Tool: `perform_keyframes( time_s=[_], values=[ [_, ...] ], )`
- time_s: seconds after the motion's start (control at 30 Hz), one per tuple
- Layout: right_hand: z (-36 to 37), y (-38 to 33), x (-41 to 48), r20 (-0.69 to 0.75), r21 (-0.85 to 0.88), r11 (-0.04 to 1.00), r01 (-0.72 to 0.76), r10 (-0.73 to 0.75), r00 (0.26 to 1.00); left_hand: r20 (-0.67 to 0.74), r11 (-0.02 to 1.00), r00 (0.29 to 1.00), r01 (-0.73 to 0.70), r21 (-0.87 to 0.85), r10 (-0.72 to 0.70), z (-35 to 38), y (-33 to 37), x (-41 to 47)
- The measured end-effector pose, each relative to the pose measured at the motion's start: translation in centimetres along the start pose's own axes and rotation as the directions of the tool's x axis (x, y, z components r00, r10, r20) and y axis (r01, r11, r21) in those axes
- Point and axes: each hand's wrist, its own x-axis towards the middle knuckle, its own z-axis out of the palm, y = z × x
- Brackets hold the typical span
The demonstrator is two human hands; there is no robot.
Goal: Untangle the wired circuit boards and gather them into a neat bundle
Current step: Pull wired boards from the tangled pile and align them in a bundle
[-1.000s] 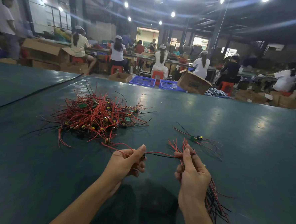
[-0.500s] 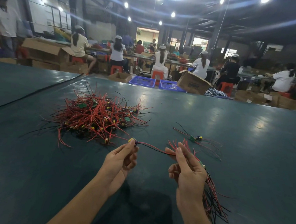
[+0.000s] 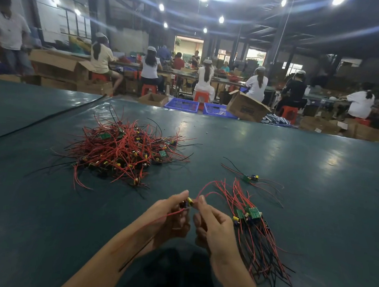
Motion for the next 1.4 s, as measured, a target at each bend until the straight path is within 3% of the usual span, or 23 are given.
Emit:
perform_keyframes(
  time_s=[0.1, 0.23, 0.3, 0.47, 0.57, 0.63, 0.73, 0.9, 1.03, 1.17, 1.27, 1.4],
  values=[
    [0.4, 0.0, -0.1, 0.011, 0.056, 0.998, -0.039, 0.039, 0.999, 0.070, 0.997, 0.996, 0.047, 0.054, -0.050, 0.3, -0.2, -0.3],
    [0.2, -0.2, -0.1, -0.006, 0.228, 0.973, -0.038, 0.041, 0.999, 0.180, 0.987, 0.982, 0.076, -0.140, -0.050, 0.0, 0.1, -0.8],
    [0.1, -0.3, -0.1, -0.029, 0.265, 0.964, -0.010, 0.019, 0.999, 0.205, 0.989, 0.979, 0.021, -0.149, 0.010, 0.2, -0.1, -1.0],
    [0.9, 0.0, -0.5, -0.065, 0.135, 0.981, 0.141, -0.133, 0.989, 0.179, 0.945, 0.940, -0.311, 0.098, 0.291, 1.0, -1.8, -0.7],
    [1.6, 0.3, -0.6, -0.068, 0.030, 0.968, 0.248, -0.245, 0.967, 0.057, 0.899, 0.915, -0.403, 0.171, 0.399, 1.5, -1.7, -0.7],
    [1.5, 0.5, -0.4, -0.105, 0.021, 0.968, 0.250, -0.247, 0.963, -0.004, 0.873, 0.892, -0.440, 0.212, 0.451, 1.4, -1.5, -0.5],
    [0.6, 0.2, 0.3, -0.239, 0.095, 0.982, 0.160, -0.134, 0.962, -0.007, 0.832, 0.870, -0.468, 0.298, 0.492, 1.2, -1.2, -0.5],
    [-2.3, -1.1, 1.6, -0.444, 0.264, 0.957, 0.121, 0.009, 0.896, 0.015, 0.809, 0.876, -0.453, 0.374, 0.483, 1.1, -0.7, -0.7],
    [-3.4, -1.7, 1.8, -0.496, 0.261, 0.945, 0.197, -0.044, 0.867, 0.049, 0.778, 0.868, -0.466, 0.420, 0.494, 0.8, -0.9, -0.7],
    [-2.2, -1.3, 1.4, -0.455, 0.270, 0.953, 0.140, -0.002, 0.891, 0.019, 0.784, 0.865, -0.462, 0.415, 0.501, 0.5, -1.1, -0.3],
    [-0.6, -0.5, 0.7, -0.317, 0.137, 0.990, 0.018, 0.027, 0.948, -0.003, 0.785, 0.863, -0.459, 0.416, 0.506, 0.2, -1.2, -0.1],
    [1.8, 0.4, -0.3, -0.157, -0.023, 0.996, 0.088, -0.091, 0.983, 0.048, 0.766, 0.860, -0.476, 0.432, 0.508, 0.3, -1.5, -0.1]
  ],
)
